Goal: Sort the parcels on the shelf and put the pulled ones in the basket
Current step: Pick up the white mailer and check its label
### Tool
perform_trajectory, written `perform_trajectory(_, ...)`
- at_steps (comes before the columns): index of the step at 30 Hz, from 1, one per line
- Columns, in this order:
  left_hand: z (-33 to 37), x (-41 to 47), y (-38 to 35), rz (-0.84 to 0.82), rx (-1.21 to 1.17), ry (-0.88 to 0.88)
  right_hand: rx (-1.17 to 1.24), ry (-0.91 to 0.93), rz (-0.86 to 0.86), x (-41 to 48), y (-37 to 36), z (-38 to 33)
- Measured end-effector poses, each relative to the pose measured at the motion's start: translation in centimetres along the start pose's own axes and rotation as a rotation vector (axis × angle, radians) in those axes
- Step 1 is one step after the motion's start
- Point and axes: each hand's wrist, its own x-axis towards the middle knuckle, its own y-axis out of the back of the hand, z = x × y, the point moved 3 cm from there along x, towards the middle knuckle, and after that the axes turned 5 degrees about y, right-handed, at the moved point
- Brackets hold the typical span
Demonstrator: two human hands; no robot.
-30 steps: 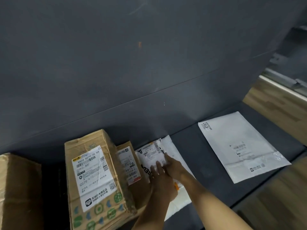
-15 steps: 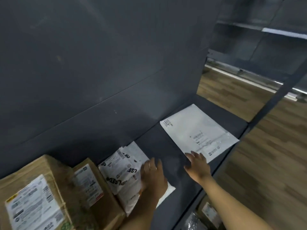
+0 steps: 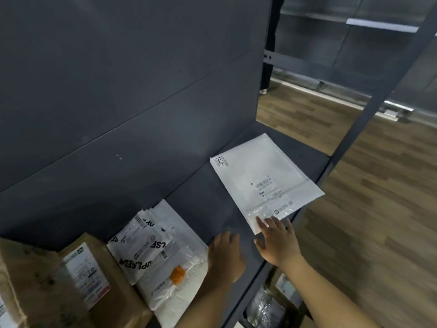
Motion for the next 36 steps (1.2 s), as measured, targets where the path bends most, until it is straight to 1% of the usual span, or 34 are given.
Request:
perform_trajectory(3, 0.0, -0.1, -0.2, -0.008, -0.048, 0.034, -0.027, 0.051, -0.047, 0.1, -0.2, -0.4)
perform_trajectory(5, 0.0, -0.1, -0.2, -0.028, -0.077, 0.056, 0.008, 0.041, -0.046, -0.2, -0.2, -1.0)
perform_trajectory(6, 0.1, 0.0, -0.2, -0.037, -0.089, 0.065, -0.019, 0.033, -0.03, 0.0, -0.2, -1.1)
perform_trajectory(8, 0.1, 0.1, -0.2, -0.036, -0.113, 0.073, 0.0, 0.054, -0.017, 0.4, -0.4, -0.9)
perform_trajectory(10, 0.1, 0.0, -0.2, -0.027, -0.144, 0.086, 0.023, 0.058, -0.095, 0.8, -0.7, -0.3)
perform_trajectory(13, 0.4, 0.1, -0.4, -0.044, -0.24, 0.129, -0.017, 0.047, -0.057, 0.7, -0.1, -0.3)
perform_trajectory(15, 0.7, 0.1, -0.7, -0.079, -0.402, 0.199, 0.003, 0.07, -0.03, 0.1, 0.1, -1.2)
perform_trajectory(17, 1.0, 0.0, -1.2, -0.092, -0.639, 0.298, -0.024, 0.127, 0.087, -1.1, 0.0, -2.4)
perform_trajectory(18, 1.1, 0.0, -1.4, -0.08, -0.74, 0.348, 0.004, 0.152, 0.122, -1.9, -0.1, -3.1)
perform_trajectory(19, 1.2, 0.0, -1.4, -0.067, -0.816, 0.405, 0.062, 0.192, 0.143, -2.7, -0.4, -3.8)
perform_trajectory(21, 0.9, 0.2, -1.3, -0.023, -0.894, 0.544, 0.189, 0.245, 0.116, -4.2, -1.4, -4.6)
perform_trajectory(23, 0.2, 0.3, -1.0, 0.002, -0.953, 0.648, 0.346, 0.233, 0.089, -4.1, -1.6, -4.1)
perform_trajectory(24, -0.2, 0.4, -0.9, -0.005, -0.985, 0.671, 0.43, 0.184, 0.119, -3.7, -1.8, -2.9)
perform_trajectory(25, -0.4, 0.5, -0.9, -0.024, -1.007, 0.677, 0.496, 0.107, 0.197, -3.1, -1.5, -1.6)
perform_trajectory(26, -0.5, 0.7, -1.1, -0.045, -0.999, 0.659, 0.522, -0.02, 0.291, -2.6, -1.0, 0.1)
perform_trajectory(27, -0.5, 0.9, -1.1, -0.071, -0.979, 0.634, 0.528, -0.191, 0.37, -2.1, -0.4, 2.0)
perform_trajectory(28, -0.4, 1.0, -1.2, -0.091, -0.956, 0.608, 0.572, -0.394, 0.384, -1.9, 0.0, 4.0)
perform_trajectory(29, 0.0, 1.0, -1.1, -0.114, -0.94, 0.59, 0.642, -0.581, 0.339, -1.8, 0.4, 5.9)
perform_trajectory(30, 0.2, 1.1, -1.1, -0.128, -0.93, 0.581, 0.713, -0.719, 0.246, -1.8, 0.4, 7.7)
perform_trajectory(31, 0.5, 1.1, -1.2, -0.144, -0.93, 0.577, 0.747, -0.799, 0.146, -2.0, 0.3, 9.1)
perform_trajectory(32, 0.7, 1.2, -1.3, -0.156, -0.94, 0.564, 0.771, -0.825, 0.066, -2.1, -0.1, 10.3)
perform_trajectory(33, 1.0, 1.2, -1.5, -0.172, -0.95, 0.554, 0.804, -0.818, 0.028, -2.2, -0.5, 11.2)
perform_trajectory(36, 1.4, 1.0, -1.9, -0.205, -0.933, 0.555, 0.899, -0.795, 0.0, -2.7, -1.7, 11.6)
